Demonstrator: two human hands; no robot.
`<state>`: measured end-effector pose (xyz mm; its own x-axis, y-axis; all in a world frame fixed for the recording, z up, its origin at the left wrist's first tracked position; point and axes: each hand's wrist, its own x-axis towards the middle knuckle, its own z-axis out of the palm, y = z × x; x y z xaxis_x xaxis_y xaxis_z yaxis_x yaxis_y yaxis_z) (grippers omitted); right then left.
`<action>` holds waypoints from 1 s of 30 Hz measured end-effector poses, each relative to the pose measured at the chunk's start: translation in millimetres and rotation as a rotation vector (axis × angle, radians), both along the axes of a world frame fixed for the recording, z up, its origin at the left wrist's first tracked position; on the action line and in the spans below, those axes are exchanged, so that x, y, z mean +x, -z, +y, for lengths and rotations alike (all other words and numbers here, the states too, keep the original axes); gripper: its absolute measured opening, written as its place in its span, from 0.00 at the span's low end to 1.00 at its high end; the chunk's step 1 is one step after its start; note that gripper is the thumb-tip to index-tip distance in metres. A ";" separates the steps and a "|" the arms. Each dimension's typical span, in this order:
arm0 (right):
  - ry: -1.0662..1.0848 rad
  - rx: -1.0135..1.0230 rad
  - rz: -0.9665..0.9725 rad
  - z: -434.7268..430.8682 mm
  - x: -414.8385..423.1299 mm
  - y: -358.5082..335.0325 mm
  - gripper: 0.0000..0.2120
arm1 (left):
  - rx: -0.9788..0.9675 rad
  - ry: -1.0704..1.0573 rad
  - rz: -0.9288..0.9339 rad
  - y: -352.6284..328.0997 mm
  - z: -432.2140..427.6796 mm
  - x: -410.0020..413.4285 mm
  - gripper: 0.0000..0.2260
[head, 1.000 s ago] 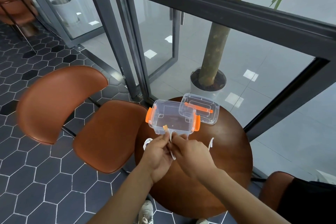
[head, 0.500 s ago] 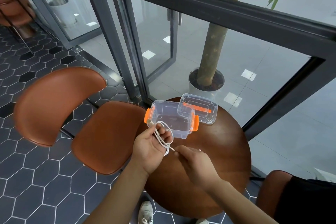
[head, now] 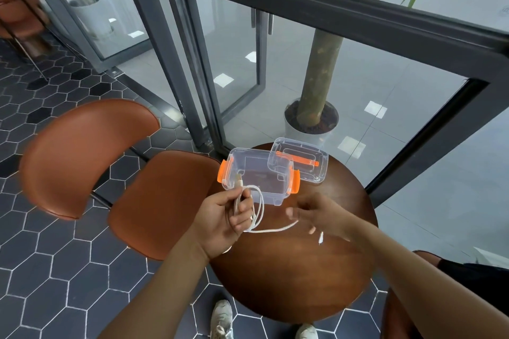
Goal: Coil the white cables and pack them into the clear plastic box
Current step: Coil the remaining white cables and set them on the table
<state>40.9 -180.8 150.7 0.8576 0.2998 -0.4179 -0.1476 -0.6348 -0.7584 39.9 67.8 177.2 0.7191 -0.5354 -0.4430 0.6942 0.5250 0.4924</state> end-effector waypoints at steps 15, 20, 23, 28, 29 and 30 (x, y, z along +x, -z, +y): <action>0.198 0.016 0.102 34.4 7.5 -43.4 0.15 | 0.442 0.409 -0.229 6.6 -11.6 -6.4 0.13; 0.255 0.302 0.147 52.1 -10.6 -54.7 0.13 | 0.524 0.325 -0.316 19.2 -15.7 -10.2 0.13; 0.205 0.145 -0.033 65.3 -25.3 -55.4 0.08 | 0.504 0.135 -0.261 24.2 -22.3 -11.6 0.14; 0.187 -0.046 -0.274 85.7 -48.6 -44.0 0.11 | 0.376 -0.077 -0.048 28.2 -33.2 -18.0 0.13; 0.195 -0.036 -0.317 89.7 -53.4 -44.6 0.17 | 0.323 -0.089 0.008 29.2 -33.2 -18.2 0.16; 0.187 -0.040 -0.348 93.2 -58.3 -45.2 0.23 | 0.269 -0.085 0.065 28.3 -33.6 -18.1 0.19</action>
<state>-17.5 -87.6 195.8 0.9883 0.1144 -0.1007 -0.0019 -0.6512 -0.7589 21.8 34.2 148.9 0.7216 -0.3314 -0.6079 0.6883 0.4387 0.5778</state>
